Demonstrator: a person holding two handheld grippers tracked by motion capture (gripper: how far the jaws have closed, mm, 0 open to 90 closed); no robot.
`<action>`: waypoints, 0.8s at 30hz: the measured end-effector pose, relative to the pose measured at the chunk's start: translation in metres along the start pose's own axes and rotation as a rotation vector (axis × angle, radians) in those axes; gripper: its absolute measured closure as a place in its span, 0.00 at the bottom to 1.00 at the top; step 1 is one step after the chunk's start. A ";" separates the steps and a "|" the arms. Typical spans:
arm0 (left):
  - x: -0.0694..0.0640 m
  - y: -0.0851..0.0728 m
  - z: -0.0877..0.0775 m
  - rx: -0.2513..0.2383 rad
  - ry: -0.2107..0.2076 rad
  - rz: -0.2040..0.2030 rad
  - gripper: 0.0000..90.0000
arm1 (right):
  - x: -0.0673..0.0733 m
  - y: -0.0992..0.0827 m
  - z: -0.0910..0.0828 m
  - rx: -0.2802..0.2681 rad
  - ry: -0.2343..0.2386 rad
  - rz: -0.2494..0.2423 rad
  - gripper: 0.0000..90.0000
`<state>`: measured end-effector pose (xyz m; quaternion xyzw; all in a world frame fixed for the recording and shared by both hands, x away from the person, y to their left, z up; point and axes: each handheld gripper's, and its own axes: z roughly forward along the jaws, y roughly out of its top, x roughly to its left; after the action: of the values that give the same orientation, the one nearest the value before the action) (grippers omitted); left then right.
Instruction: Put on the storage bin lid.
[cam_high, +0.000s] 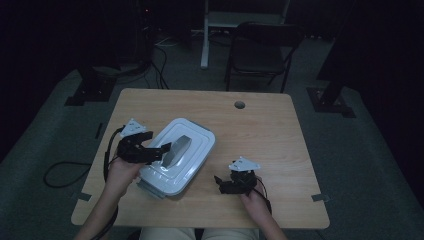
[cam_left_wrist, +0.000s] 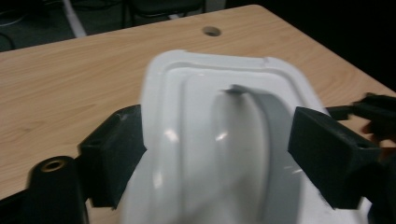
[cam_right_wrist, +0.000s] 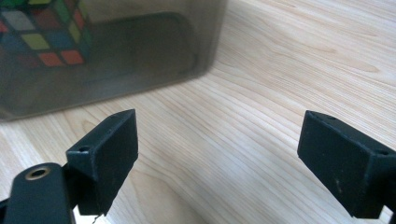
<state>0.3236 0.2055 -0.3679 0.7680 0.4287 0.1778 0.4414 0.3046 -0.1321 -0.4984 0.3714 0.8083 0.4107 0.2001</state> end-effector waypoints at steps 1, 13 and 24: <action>0.008 -0.002 -0.001 -0.011 -0.004 -0.012 0.20 | -0.003 -0.002 -0.003 0.000 -0.005 0.010 0.14; 0.055 -0.021 0.002 -0.020 0.166 -0.078 0.01 | -0.008 -0.010 -0.005 0.007 -0.020 0.032 0.14; 0.089 -0.042 0.017 -0.046 0.268 -0.090 0.01 | -0.006 -0.013 0.000 0.024 -0.015 0.034 0.14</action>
<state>0.3642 0.2793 -0.4213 0.7071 0.5135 0.2683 0.4053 0.3026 -0.1415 -0.5087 0.3905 0.8053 0.4015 0.1944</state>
